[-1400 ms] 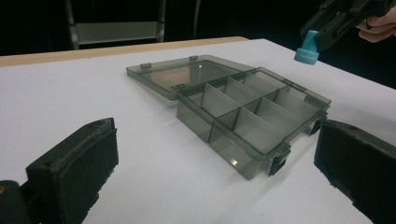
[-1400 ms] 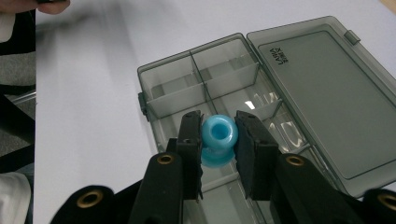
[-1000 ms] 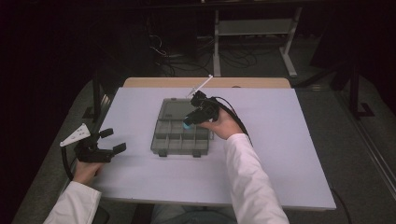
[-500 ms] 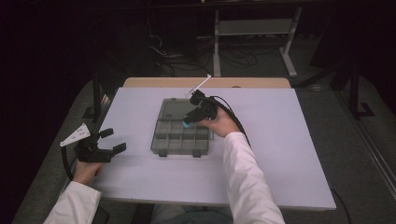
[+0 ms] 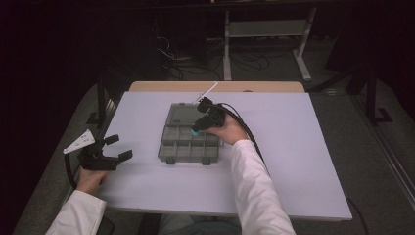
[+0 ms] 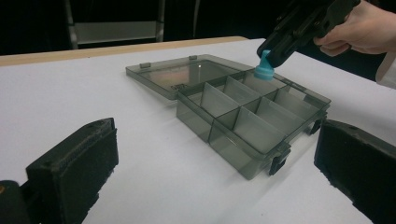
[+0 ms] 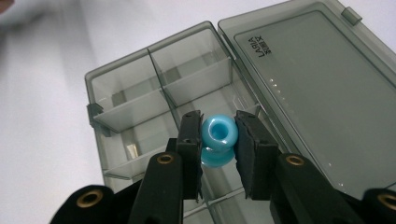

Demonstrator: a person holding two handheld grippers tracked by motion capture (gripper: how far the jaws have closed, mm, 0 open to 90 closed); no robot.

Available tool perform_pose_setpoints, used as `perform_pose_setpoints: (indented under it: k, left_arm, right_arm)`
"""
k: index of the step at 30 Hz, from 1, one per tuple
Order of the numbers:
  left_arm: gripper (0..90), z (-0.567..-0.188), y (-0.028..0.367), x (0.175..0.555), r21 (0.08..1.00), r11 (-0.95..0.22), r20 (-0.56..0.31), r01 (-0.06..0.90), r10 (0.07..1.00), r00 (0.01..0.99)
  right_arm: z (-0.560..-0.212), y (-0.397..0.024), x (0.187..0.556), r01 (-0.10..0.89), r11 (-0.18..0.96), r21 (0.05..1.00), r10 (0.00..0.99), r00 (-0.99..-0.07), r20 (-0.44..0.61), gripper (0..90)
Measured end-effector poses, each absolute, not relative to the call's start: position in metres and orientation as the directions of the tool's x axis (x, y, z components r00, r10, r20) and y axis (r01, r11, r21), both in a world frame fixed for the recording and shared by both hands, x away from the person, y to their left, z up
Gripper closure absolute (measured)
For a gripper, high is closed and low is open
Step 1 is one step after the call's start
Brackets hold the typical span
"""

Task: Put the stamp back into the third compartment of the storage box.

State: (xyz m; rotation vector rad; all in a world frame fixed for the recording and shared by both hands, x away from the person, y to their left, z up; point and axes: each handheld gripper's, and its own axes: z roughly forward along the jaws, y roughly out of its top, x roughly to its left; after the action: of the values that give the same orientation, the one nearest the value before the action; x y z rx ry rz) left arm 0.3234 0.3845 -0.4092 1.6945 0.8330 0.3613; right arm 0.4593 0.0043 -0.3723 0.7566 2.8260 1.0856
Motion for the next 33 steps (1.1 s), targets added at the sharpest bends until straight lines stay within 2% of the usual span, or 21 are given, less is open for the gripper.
perform_pose_setpoints:
  k: [15,17,21,24,25,26,31,33]
  left_arm:
    - [0.0,-0.409,0.383,0.323,0.939,-0.092,-0.183,0.332,0.683,0.707]
    - [0.0,-0.409,0.383,0.323,0.938,-0.09,-0.187,0.336,0.684,0.705]
    - [0.0,-0.409,0.383,0.323,0.939,-0.093,-0.181,0.331,0.684,0.707]
    - [0.0,-0.409,0.383,0.323,0.939,-0.09,-0.183,0.331,0.685,0.705]
    - [0.0,-0.408,0.383,0.323,0.939,-0.093,-0.181,0.332,0.686,0.705]
    - [0.0,-0.408,0.383,0.322,0.938,-0.09,-0.184,0.334,0.687,0.703]
    - [0.0,-0.409,0.383,0.322,0.938,-0.088,-0.187,0.337,0.688,0.701]
    - [0.0,-0.409,0.383,0.322,0.938,-0.088,-0.187,0.337,0.688,0.701]
  right_arm:
    - [-0.389,0.012,0.464,0.454,0.674,0.582,0.461,-0.875,0.149,70.2]
    - [-0.389,0.011,0.464,0.455,0.668,0.589,0.468,-0.872,0.143,61.7]
    - [-0.387,0.009,0.463,0.461,0.654,0.599,0.47,-0.869,0.155,57.4]
    - [-0.384,0.004,0.461,0.476,0.636,0.607,0.489,-0.858,0.16,47.8]
    - [-0.384,0.004,0.461,0.476,0.636,0.607,0.489,-0.858,0.16,47.8]
    - [-0.383,0.0,0.459,0.49,0.625,0.608,0.504,-0.848,0.164,41.9]
    - [-0.382,-0.008,0.456,0.505,0.603,0.617,0.518,-0.837,0.179,33.0]
    - [-0.38,-0.012,0.455,0.504,0.592,0.629,0.52,-0.835,0.18,33.0]
